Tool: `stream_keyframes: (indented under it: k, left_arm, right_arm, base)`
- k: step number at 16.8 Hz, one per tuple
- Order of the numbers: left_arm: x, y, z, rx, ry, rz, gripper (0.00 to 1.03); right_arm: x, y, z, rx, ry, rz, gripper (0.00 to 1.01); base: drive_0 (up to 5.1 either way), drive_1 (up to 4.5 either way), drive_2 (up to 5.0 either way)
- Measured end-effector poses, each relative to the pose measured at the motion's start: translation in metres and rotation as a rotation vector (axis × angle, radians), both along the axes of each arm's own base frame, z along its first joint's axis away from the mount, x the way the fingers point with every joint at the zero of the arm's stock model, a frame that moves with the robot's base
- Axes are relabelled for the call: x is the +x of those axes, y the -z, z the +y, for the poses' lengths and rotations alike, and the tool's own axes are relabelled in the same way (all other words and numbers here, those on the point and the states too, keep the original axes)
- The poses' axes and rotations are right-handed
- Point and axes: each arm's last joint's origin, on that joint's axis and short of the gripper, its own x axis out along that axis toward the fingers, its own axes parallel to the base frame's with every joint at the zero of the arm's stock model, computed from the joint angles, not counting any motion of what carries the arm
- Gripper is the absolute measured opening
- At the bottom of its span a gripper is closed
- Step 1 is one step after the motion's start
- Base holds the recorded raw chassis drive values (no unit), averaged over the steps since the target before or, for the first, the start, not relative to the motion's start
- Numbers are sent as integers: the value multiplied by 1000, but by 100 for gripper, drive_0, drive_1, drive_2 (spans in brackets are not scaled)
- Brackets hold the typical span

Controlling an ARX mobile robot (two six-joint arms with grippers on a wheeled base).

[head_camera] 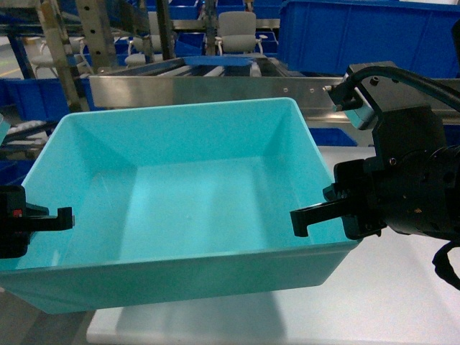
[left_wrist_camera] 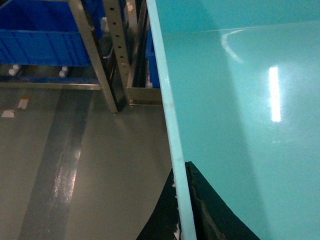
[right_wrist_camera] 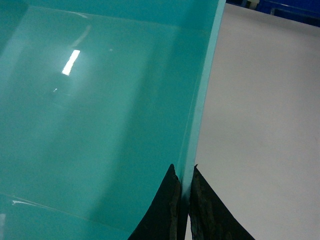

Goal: Organize blue bins on left shelf correctly

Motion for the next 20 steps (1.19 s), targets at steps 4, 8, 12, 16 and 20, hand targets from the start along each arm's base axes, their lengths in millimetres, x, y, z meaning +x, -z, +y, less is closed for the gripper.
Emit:
stream_keyframes:
  k: [4,8,12,16,20]
  left_arm:
    - [0,0,0,0,-1,-1,2]
    - [0,0,0,1,-2,0,2]
    - [0,0,0,1,-1,-2,2]
    - [0,0,0,2,-1,-2,2]
    - [0,0,0,2,-1,-2,2]
  right_arm:
    - [0,0,0,1,0,-2,3]
    - [0,0,0,0,-1,-2,3]
    - [0,0,0,1,0,-2,3]
    - [0,0,0,1,0,-2,3]
    - [0,0,0,1,0,-1,3]
  base:
    - [-496,245,245]
    - [-503,238,238]
    - [-499,242,242]
    - [-512,232,232]
    - [-501,244,244]
